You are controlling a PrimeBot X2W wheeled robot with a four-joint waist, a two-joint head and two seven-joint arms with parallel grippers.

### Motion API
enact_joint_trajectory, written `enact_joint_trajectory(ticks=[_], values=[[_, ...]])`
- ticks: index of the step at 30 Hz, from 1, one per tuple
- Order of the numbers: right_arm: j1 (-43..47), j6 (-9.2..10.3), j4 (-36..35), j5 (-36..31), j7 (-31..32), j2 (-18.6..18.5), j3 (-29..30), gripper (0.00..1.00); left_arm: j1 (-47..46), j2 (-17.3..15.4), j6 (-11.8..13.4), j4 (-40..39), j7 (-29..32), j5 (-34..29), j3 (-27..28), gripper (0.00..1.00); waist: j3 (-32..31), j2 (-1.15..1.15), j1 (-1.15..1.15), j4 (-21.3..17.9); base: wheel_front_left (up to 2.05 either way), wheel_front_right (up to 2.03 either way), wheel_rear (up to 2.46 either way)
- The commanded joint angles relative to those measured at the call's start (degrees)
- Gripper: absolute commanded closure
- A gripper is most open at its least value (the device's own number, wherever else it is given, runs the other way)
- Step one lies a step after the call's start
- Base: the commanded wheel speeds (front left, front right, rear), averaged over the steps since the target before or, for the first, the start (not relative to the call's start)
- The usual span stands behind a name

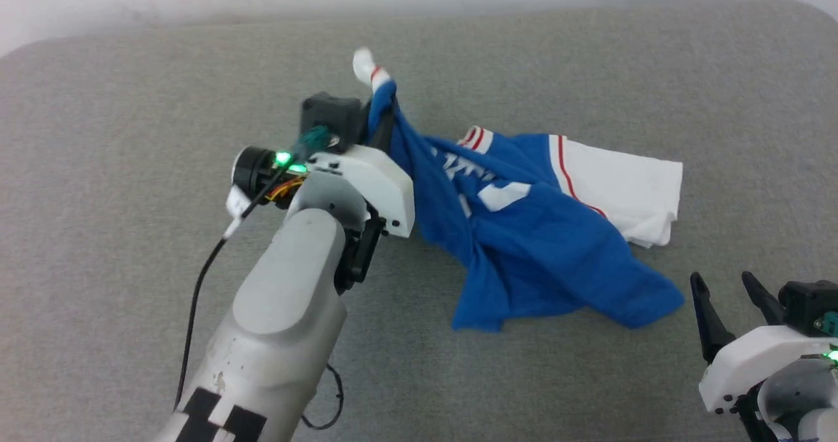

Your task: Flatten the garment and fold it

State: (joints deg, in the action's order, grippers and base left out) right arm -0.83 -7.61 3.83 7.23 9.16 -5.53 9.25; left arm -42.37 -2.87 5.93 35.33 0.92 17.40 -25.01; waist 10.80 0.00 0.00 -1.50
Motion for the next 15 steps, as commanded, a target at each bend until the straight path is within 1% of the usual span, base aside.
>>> enact_joint_trajectory(ticks=[1, 3, 5, 7, 11, 15], values=[[0.84, 0.12, -0.31, -0.32, 0.32, 0.09, 0.3, 0.0, 1.88, -0.06, -0.66, -1.76, -4.16, 1.22, 0.94, 1.0, -1.78, 0.0, 0.0, 2.19, 0.0, 0.0, 0.0], [1.34, 0.12, -0.59, -0.41, 0.51, 0.22, 0.86, 0.0, 4.81, -0.05, -1.59, -4.24, -10.4, 2.86, 2.09, 1.0, -2.08, 0.0, 0.0, 3.35, 0.0, 0.0, 0.0], [1.85, 0.12, -0.7, -0.56, 0.71, 0.27, 1.04, 0.0, 8.61, -0.04, -1.87, -6.21, -14.11, 5.39, 4.32, 1.0, -2.31, 0.0, 0.0, 4.43, 0.0, 0.0, 0.0], [2.11, 0.12, -0.64, -0.6, 0.94, 0.39, 0.56, 0.0, 13.05, -0.1, -1.66, -7.35, -15.33, 7.04, 6.54, 1.0, -2.5, 0.0, 0.0, 4.96, 0.0, 0.0, 0.0], [2.51, 0.12, -0.62, -0.48, 1.14, 0.71, 0.43, 0.0, 21.6, -0.13, -0.76, -7.17, -15.85, 10.23, 11.88, 1.0, -2.71, 0.0, 0.0, 6.14, 0.0, 0.0, 0.0], [2.79, 0.12, -0.24, -0.51, 1.48, 0.82, -0.17, 0.0, 27.41, -0.11, -0.46, -5.95, -15.89, 9.5, 15.29, 1.0, -3.1, 0.0, 0.0, 6.52, 0.0, 0.0, 0.0]])
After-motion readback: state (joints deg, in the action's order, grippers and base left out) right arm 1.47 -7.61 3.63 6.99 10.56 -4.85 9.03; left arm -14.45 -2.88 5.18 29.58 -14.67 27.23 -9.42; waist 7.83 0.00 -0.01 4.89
